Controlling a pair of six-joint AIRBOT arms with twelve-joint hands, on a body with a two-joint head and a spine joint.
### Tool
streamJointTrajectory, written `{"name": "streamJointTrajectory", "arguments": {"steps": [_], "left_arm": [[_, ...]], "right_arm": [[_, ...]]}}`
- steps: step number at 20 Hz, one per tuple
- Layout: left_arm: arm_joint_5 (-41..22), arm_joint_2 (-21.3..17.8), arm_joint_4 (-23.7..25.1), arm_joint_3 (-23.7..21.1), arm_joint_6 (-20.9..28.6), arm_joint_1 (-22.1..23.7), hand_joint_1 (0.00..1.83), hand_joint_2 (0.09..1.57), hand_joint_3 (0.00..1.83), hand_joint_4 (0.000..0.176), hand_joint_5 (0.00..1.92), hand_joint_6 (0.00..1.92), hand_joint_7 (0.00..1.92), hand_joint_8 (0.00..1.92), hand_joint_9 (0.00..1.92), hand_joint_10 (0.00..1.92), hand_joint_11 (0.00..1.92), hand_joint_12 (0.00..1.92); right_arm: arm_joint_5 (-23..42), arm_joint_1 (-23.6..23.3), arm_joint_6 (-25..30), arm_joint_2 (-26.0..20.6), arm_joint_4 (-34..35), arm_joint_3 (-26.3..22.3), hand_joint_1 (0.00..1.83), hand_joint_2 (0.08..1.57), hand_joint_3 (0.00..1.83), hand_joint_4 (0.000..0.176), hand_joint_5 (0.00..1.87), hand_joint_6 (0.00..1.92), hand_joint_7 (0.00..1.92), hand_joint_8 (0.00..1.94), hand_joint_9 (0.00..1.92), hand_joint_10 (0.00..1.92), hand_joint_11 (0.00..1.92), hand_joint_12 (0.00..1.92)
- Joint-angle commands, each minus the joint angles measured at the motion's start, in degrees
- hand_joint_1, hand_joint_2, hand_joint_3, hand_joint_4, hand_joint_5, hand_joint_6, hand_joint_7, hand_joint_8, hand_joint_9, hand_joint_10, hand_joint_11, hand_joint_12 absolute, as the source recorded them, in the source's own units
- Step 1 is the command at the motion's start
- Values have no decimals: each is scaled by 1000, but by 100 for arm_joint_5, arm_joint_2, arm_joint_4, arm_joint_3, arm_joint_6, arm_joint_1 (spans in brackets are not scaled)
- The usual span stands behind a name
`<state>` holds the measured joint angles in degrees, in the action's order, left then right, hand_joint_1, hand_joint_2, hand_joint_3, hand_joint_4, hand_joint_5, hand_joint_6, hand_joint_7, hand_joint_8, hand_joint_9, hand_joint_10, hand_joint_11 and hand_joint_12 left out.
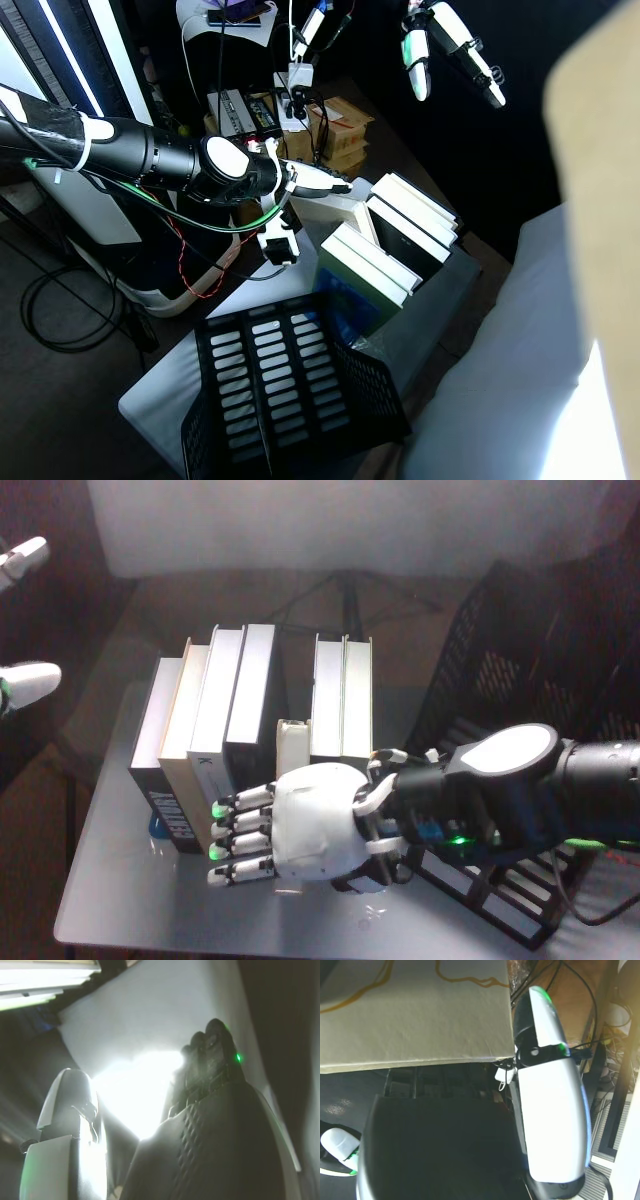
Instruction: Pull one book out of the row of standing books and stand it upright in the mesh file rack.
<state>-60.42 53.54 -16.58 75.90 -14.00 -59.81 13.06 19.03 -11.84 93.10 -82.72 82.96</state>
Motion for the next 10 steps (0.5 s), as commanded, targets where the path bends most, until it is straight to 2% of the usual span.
{"name": "streamJointTrajectory", "arguments": {"steps": [1, 3, 4, 5, 6, 8, 10], "left_arm": [[-540, 16, -46, 64, 19, 118, 742, 1265, 6, 98, 0, 0, 0, 0, 0, 0, 0, 0], [-442, 35, 178, 103, 19, 371, 761, 1265, 5, 92, 13, 6, 0, 0, 0, 0, 0, 0], [-371, 45, 333, 125, 19, 550, 769, 1246, 0, 56, 56, 23, 0, 0, 0, 0, 0, 0], [-328, 53, 431, 139, 19, 680, 742, 1252, 0, 55, 51, 20, 0, 0, 0, 0, 0, 0], [-266, 77, 599, 166, 19, 917, 732, 1253, 0, 61, 38, 14, 0, 0, 0, 0, 0, 0], [-240, 103, 737, 189, 19, 1086, 754, 1249, 0, 56, 35, 11, 0, 0, 0, 0, 0, 0], [-168, 106, 905, 208, 19, 1282, 814, 1241, 0, 58, 44, 13, 0, 0, 0, 0, 0, 0]], "right_arm": [[0, 67, -69, -147, 255, -6, 1090, 1122, 17, 15, 0, 0, 0, 0, 0, 0, 0, 0], [61, 80, -350, -300, 669, -77, 1090, 1122, 17, 15, 0, 0, 0, 0, 0, 0, 0, 0], [114, 83, -420, -411, 847, -135, 1312, 1114, 38, 0, 683, 892, 835, 731, 661, 1041, 403, 1130], [160, 83, -494, -500, 988, -183, 1355, 1132, 14, 0, 814, 1087, 957, 946, 799, 1274, 450, 1558], [216, 82, -783, -674, 1351, -280, 1370, 1134, 0, 0, 838, 1116, 1024, 965, 846, 1311, 484, 1663], [256, 80, -868, -792, 1485, -335, 1376, 1113, 0, 0, 880, 1101, 1087, 805, 872, 1267, 498, 1616], [281, 60, -904, -889, 1541, -379, 1375, 1119, 1, 0, 864, 1104, 1071, 859, 858, 1287, 491, 1628]]}}
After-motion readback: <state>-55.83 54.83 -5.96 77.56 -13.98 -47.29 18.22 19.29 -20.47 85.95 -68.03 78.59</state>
